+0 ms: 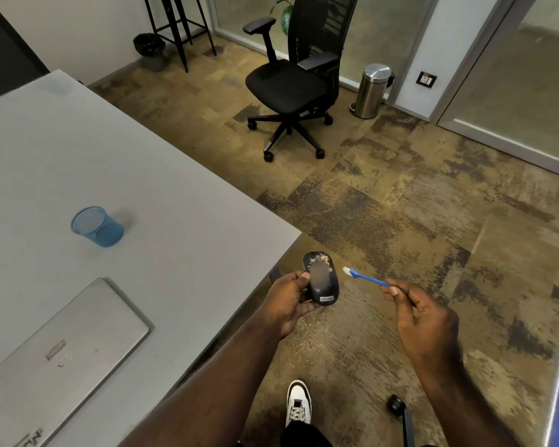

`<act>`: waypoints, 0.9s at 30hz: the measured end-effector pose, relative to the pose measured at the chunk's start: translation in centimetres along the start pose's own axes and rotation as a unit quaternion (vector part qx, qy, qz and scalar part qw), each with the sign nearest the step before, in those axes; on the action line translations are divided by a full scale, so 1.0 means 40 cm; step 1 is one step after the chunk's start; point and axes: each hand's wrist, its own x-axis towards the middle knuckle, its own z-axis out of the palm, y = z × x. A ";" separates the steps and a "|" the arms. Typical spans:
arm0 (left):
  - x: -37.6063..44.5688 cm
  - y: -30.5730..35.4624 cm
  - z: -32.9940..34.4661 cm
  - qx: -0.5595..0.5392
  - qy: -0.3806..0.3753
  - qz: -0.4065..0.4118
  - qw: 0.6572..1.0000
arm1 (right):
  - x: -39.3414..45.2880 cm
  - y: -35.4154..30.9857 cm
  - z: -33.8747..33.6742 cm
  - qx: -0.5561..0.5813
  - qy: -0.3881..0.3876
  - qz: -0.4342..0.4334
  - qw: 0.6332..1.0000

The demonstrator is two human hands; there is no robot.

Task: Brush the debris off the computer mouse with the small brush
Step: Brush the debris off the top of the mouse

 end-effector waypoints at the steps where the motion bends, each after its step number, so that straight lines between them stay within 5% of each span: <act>1: -0.001 -0.002 0.001 0.003 -0.003 -0.001 1.000 | -0.001 -0.006 -0.002 0.005 -0.011 -0.018 1.000; 5: -0.005 -0.002 0.001 0.003 -0.009 0.002 1.000 | -0.007 -0.015 -0.015 -0.023 -0.068 -0.069 0.995; 27: -0.023 -0.002 -0.003 0.073 -0.019 -0.007 0.997 | 0.047 0.001 0.008 0.013 -0.045 0.009 0.999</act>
